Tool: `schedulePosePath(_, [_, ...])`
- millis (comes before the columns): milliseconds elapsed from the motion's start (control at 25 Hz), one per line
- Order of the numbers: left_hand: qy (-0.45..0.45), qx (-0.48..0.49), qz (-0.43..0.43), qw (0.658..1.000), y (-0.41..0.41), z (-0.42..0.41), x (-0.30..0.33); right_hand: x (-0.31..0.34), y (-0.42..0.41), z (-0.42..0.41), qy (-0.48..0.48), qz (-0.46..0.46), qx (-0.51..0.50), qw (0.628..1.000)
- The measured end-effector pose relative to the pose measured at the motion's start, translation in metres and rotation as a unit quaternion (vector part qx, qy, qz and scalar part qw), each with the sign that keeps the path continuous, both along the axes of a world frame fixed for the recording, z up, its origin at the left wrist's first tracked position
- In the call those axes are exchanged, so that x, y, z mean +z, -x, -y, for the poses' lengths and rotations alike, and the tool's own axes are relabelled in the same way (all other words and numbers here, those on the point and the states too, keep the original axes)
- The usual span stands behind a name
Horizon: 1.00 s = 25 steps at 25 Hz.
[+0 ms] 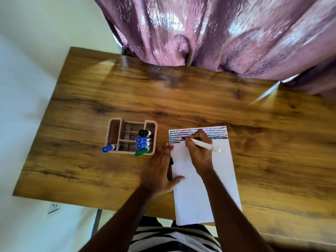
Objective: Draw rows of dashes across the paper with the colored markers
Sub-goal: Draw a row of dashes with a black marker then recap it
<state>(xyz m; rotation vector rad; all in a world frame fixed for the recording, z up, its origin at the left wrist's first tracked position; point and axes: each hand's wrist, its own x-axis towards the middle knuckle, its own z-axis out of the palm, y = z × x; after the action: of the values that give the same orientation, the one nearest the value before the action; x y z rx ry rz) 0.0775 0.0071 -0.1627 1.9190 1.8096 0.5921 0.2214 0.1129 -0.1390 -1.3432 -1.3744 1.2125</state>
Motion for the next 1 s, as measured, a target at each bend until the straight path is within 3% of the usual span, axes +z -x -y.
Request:
schedulePosePath(160, [-0.005,0.001,0.15,0.989,0.003,0.005,0.028,0.051,-0.017,0.015,0.034,-0.082,0.086,0.992])
schedulePosePath(360, [0.035,0.062,0.33,0.941,-0.002,0.02,0.082,0.098,-0.039,0.047,0.089,-0.234,0.118,0.961])
schedulePosePath(440, [0.048,0.075,0.39,0.917,-0.001,0.024,0.094,0.109,-0.04,0.055,0.095,-0.237,0.12,0.959])
schedulePosePath(560, [0.049,0.087,0.403,0.91,0.003,0.028,0.105,0.12,-0.038,0.061,0.081,-0.205,0.119,0.968])
schedulePosePath(1000, [0.0,0.019,0.316,0.948,0.005,0.033,0.133,0.127,-0.028,0.07,0.081,-0.147,0.183,0.969])
